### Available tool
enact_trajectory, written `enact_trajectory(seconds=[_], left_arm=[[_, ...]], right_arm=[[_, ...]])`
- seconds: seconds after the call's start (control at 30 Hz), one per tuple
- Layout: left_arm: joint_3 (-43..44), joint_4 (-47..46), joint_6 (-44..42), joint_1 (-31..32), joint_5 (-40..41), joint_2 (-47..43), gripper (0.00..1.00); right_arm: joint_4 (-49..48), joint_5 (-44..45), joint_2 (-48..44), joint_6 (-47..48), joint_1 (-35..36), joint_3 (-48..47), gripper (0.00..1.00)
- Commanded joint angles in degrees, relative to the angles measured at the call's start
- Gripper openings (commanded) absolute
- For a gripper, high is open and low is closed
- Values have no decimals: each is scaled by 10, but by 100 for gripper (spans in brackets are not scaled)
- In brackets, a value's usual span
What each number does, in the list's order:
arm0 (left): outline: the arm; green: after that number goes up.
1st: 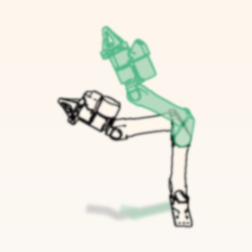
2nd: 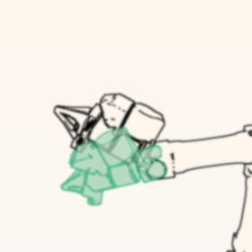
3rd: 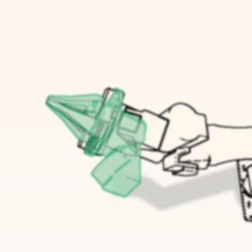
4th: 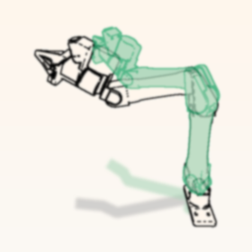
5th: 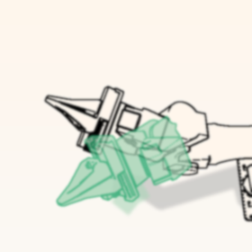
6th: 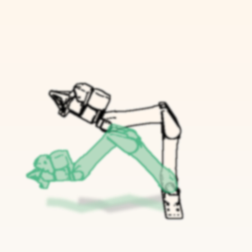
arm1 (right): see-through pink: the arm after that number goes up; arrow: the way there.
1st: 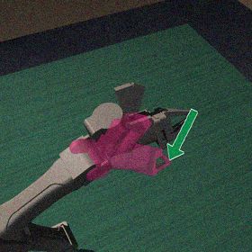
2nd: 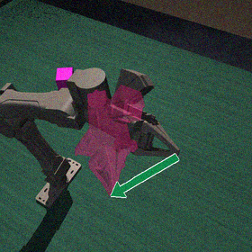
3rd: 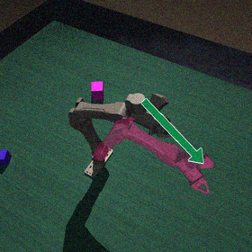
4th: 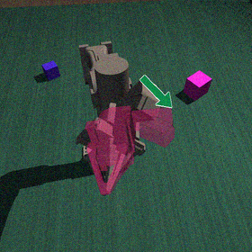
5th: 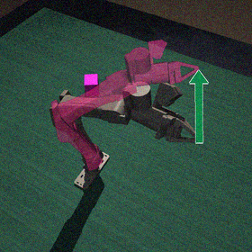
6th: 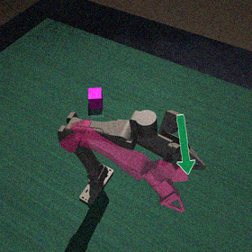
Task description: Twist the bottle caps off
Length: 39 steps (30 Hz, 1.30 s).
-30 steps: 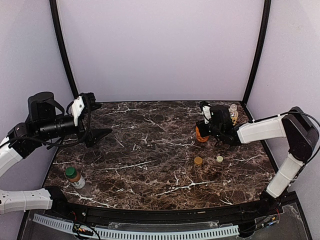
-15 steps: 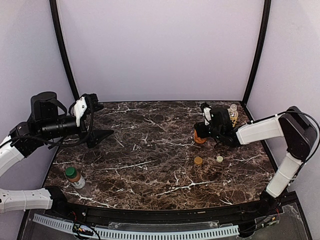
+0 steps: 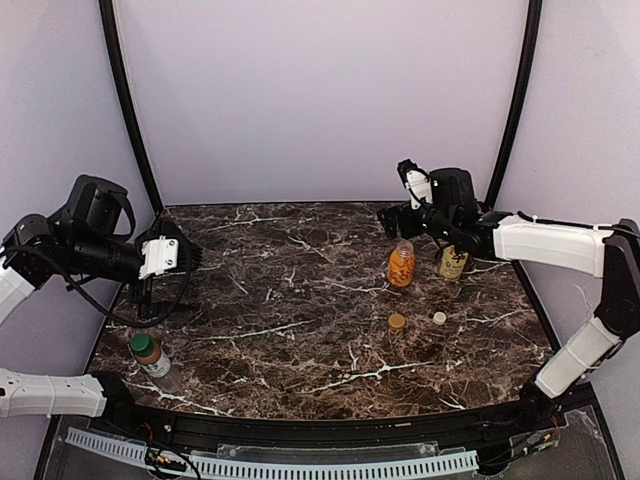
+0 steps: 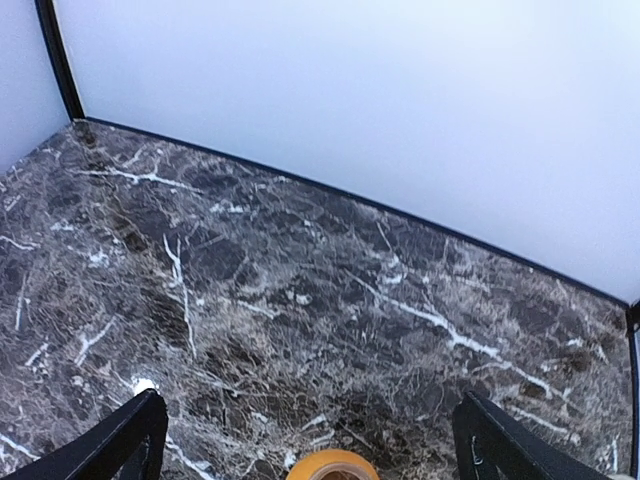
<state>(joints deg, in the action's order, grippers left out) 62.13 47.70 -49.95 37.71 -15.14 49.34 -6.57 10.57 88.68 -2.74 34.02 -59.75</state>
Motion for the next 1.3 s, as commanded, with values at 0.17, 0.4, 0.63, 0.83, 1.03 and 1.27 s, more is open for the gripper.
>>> enact_trajectory(seconds=[0.17, 0.4, 0.63, 0.83, 1.03, 1.27], left_arm=[[194, 431, -167, -6, 102, 76, 100], [121, 437, -156, -35, 133, 32, 100], [62, 437, -130, -70, 86, -17, 100], [28, 437, -77, -98, 10, -40, 100], [-5, 436, -49, -99, 20, -24, 95], [-47, 437, -33, -98, 82, -7, 97]], right_arm=[[56, -86, -58, 43, 53, -61, 99], [88, -125, -20, 108, 146, -134, 99], [110, -90, 26, 144, 197, -176, 99], [129, -67, 64, 160, 214, -204, 99], [147, -48, 99, 180, 226, -235, 99], [156, -37, 119, 189, 231, -240, 99]])
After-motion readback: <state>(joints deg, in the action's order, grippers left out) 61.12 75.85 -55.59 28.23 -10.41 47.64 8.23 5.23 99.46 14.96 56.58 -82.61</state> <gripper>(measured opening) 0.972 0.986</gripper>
